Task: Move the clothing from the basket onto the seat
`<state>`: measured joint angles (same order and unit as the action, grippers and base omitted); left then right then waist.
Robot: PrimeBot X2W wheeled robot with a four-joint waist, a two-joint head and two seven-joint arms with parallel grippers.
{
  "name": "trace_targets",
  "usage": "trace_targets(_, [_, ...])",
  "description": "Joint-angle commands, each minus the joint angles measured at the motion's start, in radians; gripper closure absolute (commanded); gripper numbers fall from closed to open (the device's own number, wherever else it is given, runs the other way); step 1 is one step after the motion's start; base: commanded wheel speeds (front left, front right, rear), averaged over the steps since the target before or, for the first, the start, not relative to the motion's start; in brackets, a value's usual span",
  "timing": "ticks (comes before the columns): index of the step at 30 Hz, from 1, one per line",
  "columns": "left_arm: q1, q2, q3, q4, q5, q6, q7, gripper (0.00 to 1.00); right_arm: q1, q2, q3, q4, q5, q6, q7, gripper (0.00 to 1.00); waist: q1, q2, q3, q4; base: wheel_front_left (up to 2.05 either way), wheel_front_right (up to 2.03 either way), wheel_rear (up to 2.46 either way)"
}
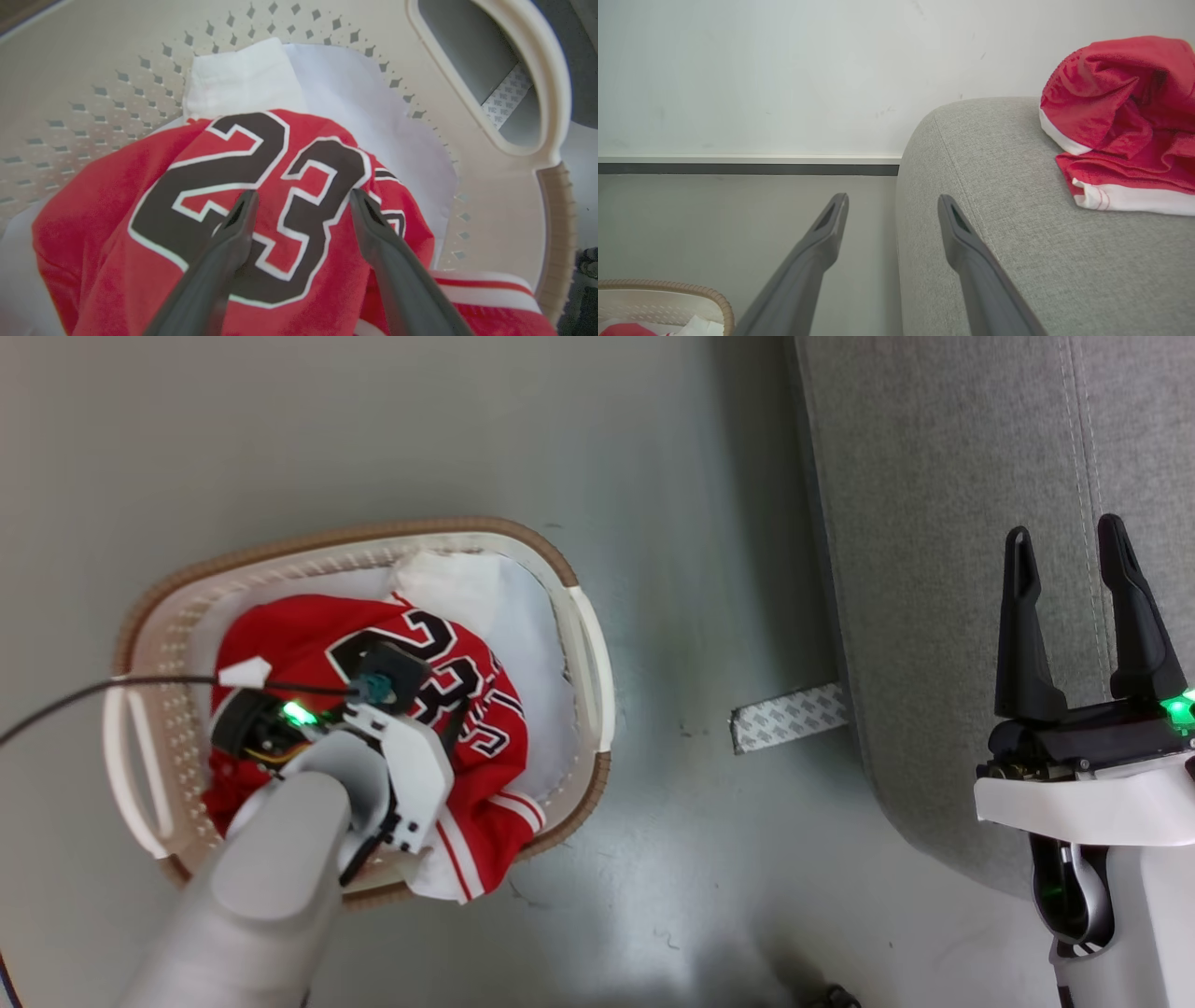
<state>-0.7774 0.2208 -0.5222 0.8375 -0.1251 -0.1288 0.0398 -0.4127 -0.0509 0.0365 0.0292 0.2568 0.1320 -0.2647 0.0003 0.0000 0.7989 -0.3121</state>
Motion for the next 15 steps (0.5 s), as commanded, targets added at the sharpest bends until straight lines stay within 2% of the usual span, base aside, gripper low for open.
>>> trace_targets(1, [-0.021, 0.015, 0.0, 0.011, -0.002, -0.001, -0.001, 0.0, -0.018, 0.001, 0.007, -0.011, 0.013, -0.002, 0.001, 0.0, -0.0003, 0.0, 0.033, -0.026, 0.0, 0.0, 0.0])
trace_targets(5, [-0.046, 0.035, -0.003, 0.064, -0.014, -0.001, 0.012, 0.0, -0.015, 0.0, 0.023, -0.024, 0.006, -0.003, 0.001, 0.0, -0.0003, 0.0, 0.058, -0.047, 0.0, 0.0, 0.0])
trace_targets(7, [-0.057, 0.038, -0.022, 0.084, -0.013, -0.001, 0.008, 0.74, -0.012, 0.0, 0.027, -0.025, 0.005, -0.003, 0.001, 0.0, -0.0003, 0.0, 0.064, -0.055, 0.0, 0.0, 0.0])
trace_targets(8, [-0.055, 0.033, -0.033, 0.093, -0.023, -0.001, 0.007, 1.0, -0.01, 0.0, 0.025, -0.026, 0.005, -0.002, 0.001, 0.0, -0.0003, 0.0, 0.065, -0.057, 0.0, 0.0, 0.0])
trace_targets(15, [-0.06, 0.013, -0.093, 0.123, -0.077, -0.001, -0.066, 1.0, 0.007, 0.0, 0.002, -0.013, -0.004, -0.002, 0.001, 0.0, -0.0003, 0.0, 0.031, -0.038, 0.0, 0.0, 0.0])
